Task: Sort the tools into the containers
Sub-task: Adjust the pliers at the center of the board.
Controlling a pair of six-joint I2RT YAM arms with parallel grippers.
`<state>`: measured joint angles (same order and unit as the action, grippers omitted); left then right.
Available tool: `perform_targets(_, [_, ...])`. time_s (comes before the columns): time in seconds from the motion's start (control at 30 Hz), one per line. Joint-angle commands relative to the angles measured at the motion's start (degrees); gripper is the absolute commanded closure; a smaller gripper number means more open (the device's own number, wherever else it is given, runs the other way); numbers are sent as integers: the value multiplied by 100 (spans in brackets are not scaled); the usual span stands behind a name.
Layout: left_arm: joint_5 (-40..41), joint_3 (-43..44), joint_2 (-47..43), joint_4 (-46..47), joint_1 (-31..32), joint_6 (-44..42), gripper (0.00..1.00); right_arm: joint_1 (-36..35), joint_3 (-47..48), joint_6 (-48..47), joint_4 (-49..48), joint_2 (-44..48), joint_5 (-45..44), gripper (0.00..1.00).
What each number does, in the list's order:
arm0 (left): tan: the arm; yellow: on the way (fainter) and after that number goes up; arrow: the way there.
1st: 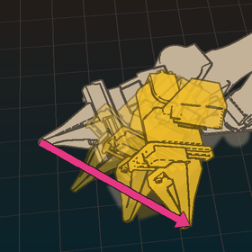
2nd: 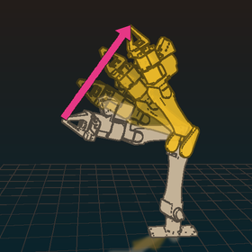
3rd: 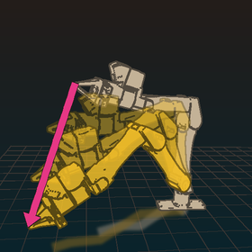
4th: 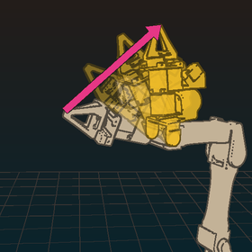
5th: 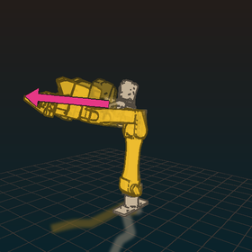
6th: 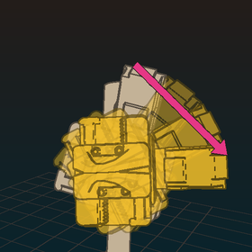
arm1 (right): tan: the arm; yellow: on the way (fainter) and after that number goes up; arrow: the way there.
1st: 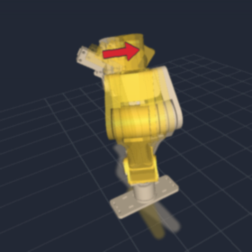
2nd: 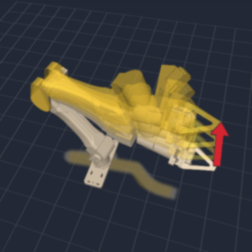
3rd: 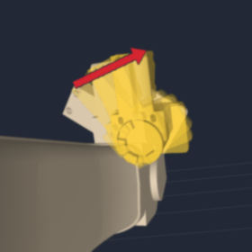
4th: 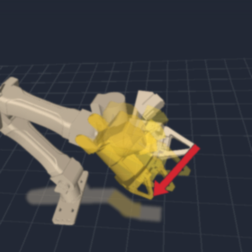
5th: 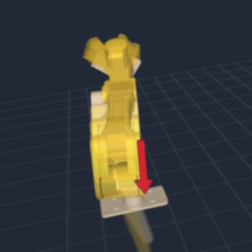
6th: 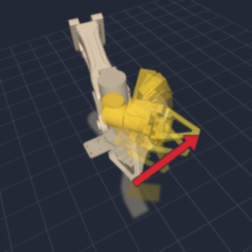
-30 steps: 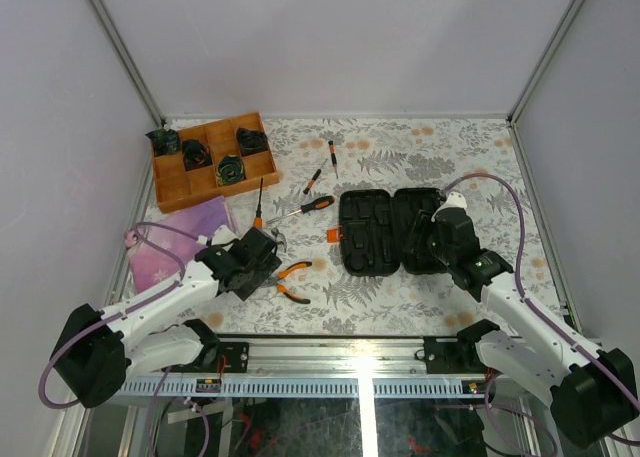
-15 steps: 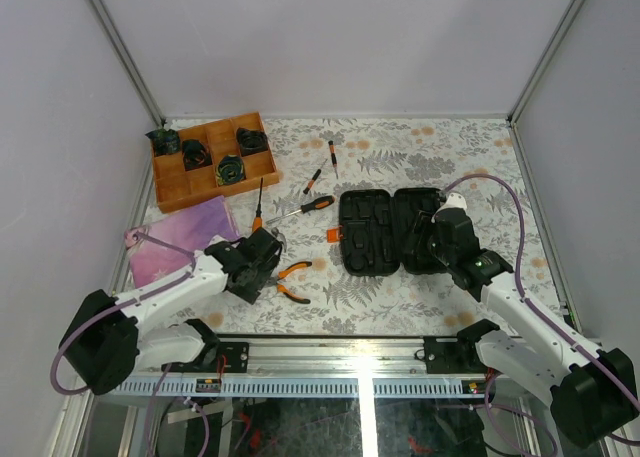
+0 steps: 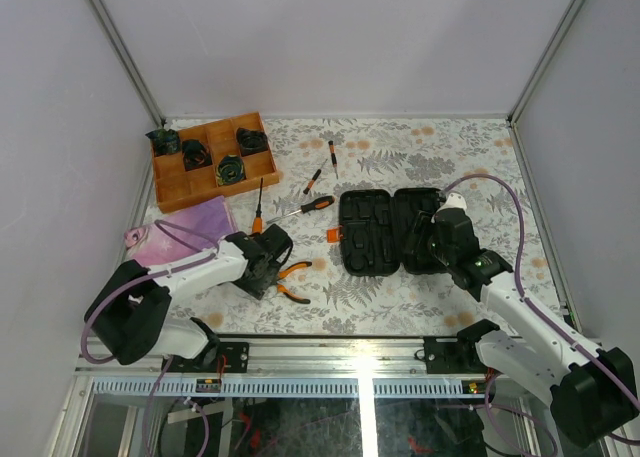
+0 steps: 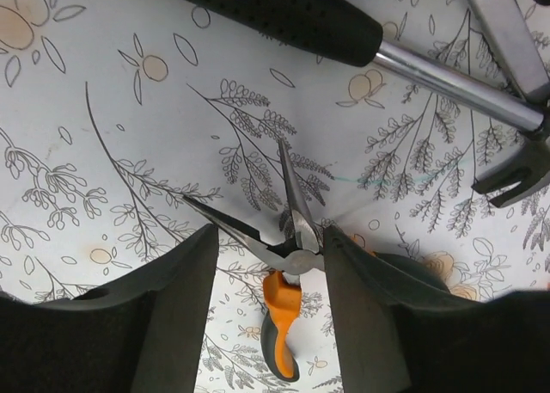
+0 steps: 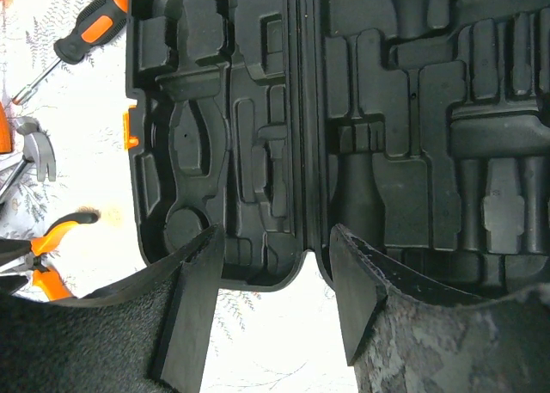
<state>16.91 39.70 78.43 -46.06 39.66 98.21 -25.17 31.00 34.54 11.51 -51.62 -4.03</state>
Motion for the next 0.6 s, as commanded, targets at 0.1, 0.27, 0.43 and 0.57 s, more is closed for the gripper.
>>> perform_targets(0.1, [9,-389,-115,154,-361,-201,58,20,272,6,-138,-115,-66,42])
perform_targets(0.27, [78,-545,-180,408,-567,-542,69,13,292,0,-132,-142,-50,42])
perform_targets(0.43, [146,-548,-165,643,-633,-1052,80,16,292,-8,-84,-105,-53,42])
perform_targets(0.57, [49,-416,-104,1029,-637,-2019,91,12,313,-209,-50,-68,36,41])
